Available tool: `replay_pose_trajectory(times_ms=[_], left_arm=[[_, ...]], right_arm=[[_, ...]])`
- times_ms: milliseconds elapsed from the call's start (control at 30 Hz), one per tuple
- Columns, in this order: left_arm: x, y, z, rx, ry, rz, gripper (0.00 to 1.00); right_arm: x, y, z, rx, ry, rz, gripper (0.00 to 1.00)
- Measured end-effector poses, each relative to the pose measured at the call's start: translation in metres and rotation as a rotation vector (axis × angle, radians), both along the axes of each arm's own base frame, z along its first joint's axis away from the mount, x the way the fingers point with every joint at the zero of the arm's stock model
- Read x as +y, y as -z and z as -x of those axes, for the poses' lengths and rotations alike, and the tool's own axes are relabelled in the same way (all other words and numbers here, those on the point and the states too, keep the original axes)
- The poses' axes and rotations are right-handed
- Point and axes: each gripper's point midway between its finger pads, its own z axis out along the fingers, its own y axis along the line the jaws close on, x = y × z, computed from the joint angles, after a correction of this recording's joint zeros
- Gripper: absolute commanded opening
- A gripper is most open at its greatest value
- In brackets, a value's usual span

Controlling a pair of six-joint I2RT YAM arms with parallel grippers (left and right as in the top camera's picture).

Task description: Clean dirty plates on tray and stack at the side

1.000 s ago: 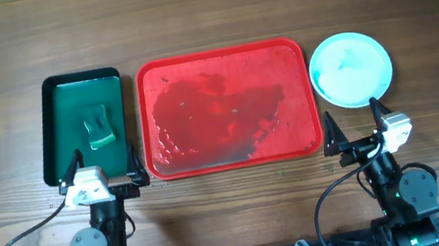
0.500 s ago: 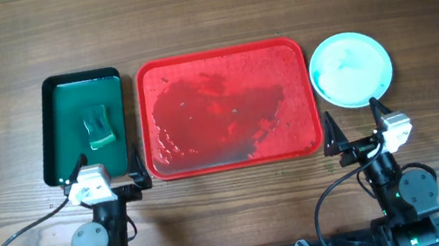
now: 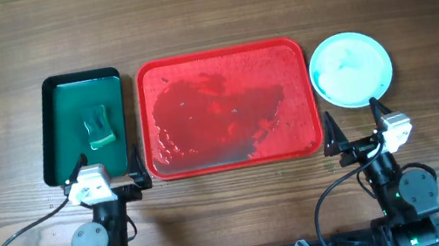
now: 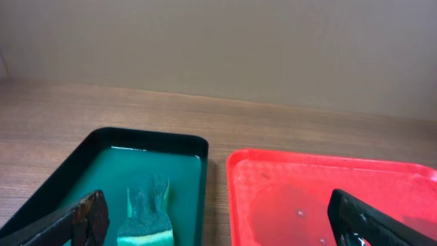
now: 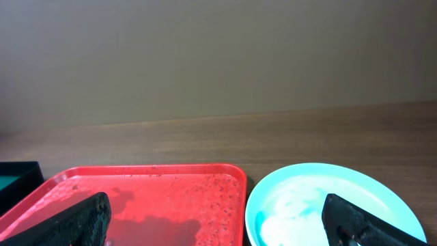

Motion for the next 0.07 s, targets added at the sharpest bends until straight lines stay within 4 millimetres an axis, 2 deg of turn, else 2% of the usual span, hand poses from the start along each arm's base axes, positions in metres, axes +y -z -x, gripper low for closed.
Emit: replay_pose_trajectory(times_ms=[67], left_arm=[[0.0,0.0,0.0,0.0,0.0,0.0,1.0]], right_arm=[[0.0,0.0,0.0,0.0,0.0,0.0,1.0]])
